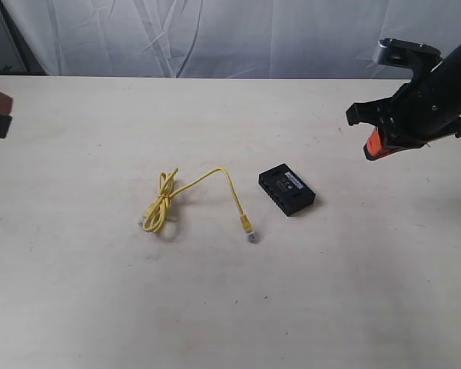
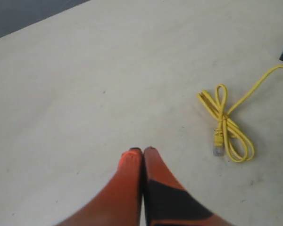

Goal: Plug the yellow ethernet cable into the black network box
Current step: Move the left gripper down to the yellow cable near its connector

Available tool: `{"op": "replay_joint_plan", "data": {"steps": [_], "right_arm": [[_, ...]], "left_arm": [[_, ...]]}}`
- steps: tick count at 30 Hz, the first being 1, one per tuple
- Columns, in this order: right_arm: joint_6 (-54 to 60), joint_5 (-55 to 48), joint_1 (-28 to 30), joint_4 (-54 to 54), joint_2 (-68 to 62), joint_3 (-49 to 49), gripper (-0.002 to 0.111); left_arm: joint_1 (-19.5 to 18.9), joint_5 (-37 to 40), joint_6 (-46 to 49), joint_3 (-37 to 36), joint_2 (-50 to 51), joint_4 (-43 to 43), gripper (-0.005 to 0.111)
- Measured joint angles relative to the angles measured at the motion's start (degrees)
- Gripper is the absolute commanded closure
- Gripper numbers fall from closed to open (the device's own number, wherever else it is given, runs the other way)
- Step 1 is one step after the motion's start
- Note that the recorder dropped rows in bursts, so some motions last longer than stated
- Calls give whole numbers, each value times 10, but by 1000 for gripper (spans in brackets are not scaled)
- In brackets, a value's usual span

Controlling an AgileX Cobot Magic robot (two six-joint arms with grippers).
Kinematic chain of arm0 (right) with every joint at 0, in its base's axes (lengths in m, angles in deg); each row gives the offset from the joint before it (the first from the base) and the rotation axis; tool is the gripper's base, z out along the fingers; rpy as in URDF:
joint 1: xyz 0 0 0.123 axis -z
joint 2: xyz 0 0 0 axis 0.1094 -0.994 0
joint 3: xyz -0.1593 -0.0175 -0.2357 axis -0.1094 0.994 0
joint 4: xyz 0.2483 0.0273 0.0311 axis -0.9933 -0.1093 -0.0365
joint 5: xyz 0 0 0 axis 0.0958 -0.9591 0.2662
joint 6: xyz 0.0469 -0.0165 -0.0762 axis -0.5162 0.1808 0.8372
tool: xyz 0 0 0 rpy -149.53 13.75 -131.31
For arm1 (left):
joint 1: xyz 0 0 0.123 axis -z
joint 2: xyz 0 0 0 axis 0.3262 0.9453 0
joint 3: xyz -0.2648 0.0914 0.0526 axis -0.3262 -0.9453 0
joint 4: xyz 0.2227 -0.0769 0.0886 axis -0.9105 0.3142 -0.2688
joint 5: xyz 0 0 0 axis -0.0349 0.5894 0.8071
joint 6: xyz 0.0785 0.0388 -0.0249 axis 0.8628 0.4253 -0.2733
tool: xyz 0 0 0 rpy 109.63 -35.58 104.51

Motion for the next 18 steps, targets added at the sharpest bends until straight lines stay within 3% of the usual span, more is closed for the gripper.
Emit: {"op": "replay_joint_plan", "data": {"steps": [10,18], "right_arm": [[0,5,0,-4,0,0,108],[0,10,0,-4,0,0,108]], "left_arm": [[113,3,69,77,130,3,107],[171,3,97,129,211,4,107]]}}
